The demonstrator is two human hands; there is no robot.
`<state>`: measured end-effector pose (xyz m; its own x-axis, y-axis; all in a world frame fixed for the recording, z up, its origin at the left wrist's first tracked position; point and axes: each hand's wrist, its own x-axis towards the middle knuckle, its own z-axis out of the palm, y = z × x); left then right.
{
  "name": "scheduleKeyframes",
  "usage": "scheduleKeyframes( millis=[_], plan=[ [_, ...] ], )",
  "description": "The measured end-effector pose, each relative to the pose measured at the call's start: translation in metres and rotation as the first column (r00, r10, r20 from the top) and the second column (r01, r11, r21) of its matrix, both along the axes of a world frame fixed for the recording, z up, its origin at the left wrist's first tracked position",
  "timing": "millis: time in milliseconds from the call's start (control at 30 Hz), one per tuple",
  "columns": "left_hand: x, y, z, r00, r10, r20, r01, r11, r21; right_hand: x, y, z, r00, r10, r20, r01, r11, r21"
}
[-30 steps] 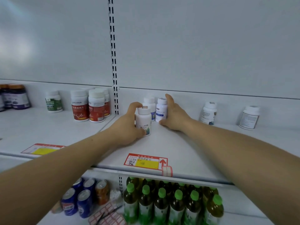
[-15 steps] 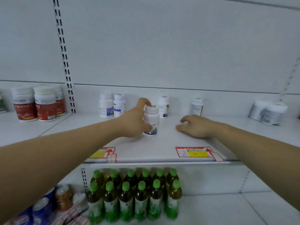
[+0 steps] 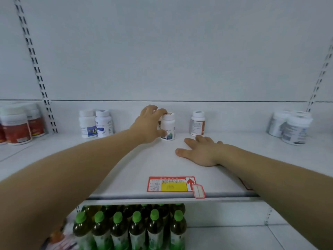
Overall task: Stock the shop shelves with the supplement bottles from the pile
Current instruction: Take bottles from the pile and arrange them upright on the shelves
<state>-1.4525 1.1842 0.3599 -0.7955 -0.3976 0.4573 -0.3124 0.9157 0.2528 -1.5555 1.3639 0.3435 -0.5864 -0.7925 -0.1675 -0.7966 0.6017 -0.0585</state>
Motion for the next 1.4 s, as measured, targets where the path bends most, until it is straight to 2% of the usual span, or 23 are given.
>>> scheduleKeyframes(
  millis=[200,400,533,600,667,767,967,1133,1267,1400],
  plan=[
    [-0.021,-0.004,-0.003,0.997,0.05,-0.062,-0.053,0.998,-0.036,-0.001,-0.001,0.0,1.0,0.007,-0.013,-0.007,1.0,0.008],
    [-0.023,0.001,-0.003,0.992,0.122,-0.029,-0.124,0.991,-0.054,0.0,-0.001,0.0,1.0,-0.001,-0.013,0.001,1.0,-0.001],
    [0.003,0.009,0.005,0.993,0.116,-0.029,-0.113,0.991,0.077,0.002,0.001,0.007,1.0,-0.009,-0.021,0.009,1.0,0.006],
    [0.032,0.014,0.011,0.993,0.117,0.026,-0.119,0.983,0.142,0.011,-0.001,0.023,0.992,0.02,-0.122,-0.021,1.0,-0.009],
    [0.069,0.018,0.017,0.984,0.125,0.128,-0.149,0.969,0.197,0.028,-0.011,0.045,0.975,0.067,-0.21,-0.093,0.989,-0.113],
    [0.134,0.017,0.024,0.959,0.155,0.235,-0.214,0.944,0.252,0.07,-0.043,0.074,0.968,0.132,-0.212,-0.185,0.95,-0.252],
    [0.305,-0.016,0.025,0.917,0.295,0.269,-0.36,0.903,0.234,0.208,-0.145,0.085,0.902,0.347,-0.256,-0.418,0.85,-0.321],
    [0.482,-0.054,0.006,0.849,0.482,0.216,-0.529,0.783,0.328,0.388,-0.243,0.085,0.793,0.551,-0.262,-0.61,0.709,-0.355],
    [0.617,-0.079,-0.02,0.746,0.618,0.249,-0.662,0.647,0.378,0.545,-0.306,0.07,0.646,0.732,-0.215,-0.751,0.56,-0.349],
    [0.734,-0.099,-0.046,0.631,0.701,0.333,-0.768,0.502,0.397,0.685,-0.346,0.048,0.447,0.883,-0.14,-0.857,0.379,-0.349]
  ],
)
